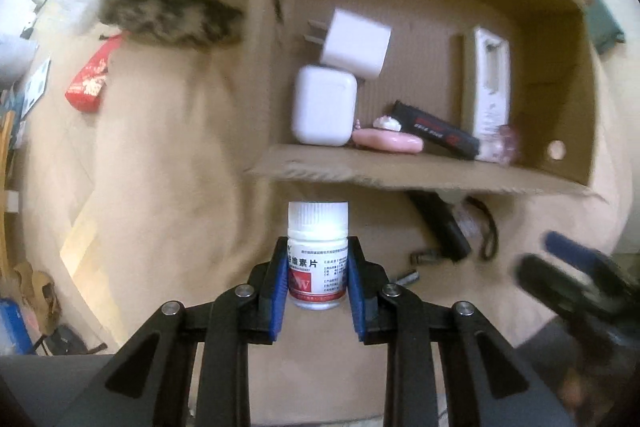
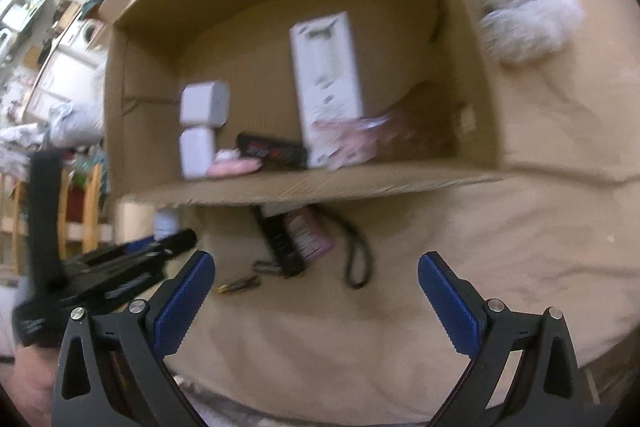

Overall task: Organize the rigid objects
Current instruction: 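Grasp the white pill bottle with the left tool while the right tool grasps the AA battery, then carry the pill bottle and battery into the box and open both tools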

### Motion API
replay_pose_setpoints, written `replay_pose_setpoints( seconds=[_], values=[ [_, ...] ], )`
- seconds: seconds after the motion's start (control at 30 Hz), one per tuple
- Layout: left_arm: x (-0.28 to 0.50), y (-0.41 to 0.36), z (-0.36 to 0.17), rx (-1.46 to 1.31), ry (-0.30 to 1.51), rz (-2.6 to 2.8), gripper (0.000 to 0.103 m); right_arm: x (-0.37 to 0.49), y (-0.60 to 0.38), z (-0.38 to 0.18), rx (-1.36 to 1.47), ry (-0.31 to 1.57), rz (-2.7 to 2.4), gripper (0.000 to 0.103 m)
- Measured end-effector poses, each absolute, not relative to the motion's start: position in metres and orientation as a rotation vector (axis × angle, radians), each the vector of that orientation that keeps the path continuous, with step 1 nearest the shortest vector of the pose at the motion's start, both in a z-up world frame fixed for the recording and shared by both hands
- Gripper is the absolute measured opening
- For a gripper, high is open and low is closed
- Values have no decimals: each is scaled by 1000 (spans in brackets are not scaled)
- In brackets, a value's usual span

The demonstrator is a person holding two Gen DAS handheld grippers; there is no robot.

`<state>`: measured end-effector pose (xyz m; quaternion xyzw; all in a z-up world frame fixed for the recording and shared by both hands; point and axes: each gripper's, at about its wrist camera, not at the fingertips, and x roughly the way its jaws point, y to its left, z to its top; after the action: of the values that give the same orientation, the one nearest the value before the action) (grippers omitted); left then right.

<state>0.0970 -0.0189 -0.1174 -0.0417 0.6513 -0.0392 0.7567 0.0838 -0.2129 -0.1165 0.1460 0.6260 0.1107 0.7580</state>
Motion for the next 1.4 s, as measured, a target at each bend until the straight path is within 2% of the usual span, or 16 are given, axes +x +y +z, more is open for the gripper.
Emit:
replay_pose_setpoints(
  seconds=[0.13, 0.17, 0.23, 0.4, 0.5, 0.73, 0.83, 1.17, 1.4],
  values=[
    [79, 7, -98, -126, 1358, -77, 24, 82, -188, -129, 313, 1415, 361, 103],
    [74, 11, -97, -127, 1348, -68, 24, 81, -181, -132, 303, 1422, 400, 87],
    [80, 26, -97, -136, 1336, -45, 24, 79, -167, -136, 271, 1440, 442, 73],
    [82, 56, -98, -235, 1353, -9, 24, 80, -139, -151, 165, 1486, 462, 72],
    [81, 57, -101, -235, 1369, -15, 24, 81, -124, -163, 121, 1516, 466, 62],
    [80, 50, -113, -223, 1395, -4, 24, 76, -91, -174, -51, 1523, 455, 61],
    [80, 47, -116, -213, 1402, -9, 24, 71, -86, -172, -126, 1493, 441, 46],
    [78, 26, -117, -116, 1387, -40, 24, 56, -126, -150, -26, 1452, 430, 46],
    [74, 9, -112, -55, 1331, -72, 24, 39, -180, -104, 19, 1283, 333, 46]
  ],
)
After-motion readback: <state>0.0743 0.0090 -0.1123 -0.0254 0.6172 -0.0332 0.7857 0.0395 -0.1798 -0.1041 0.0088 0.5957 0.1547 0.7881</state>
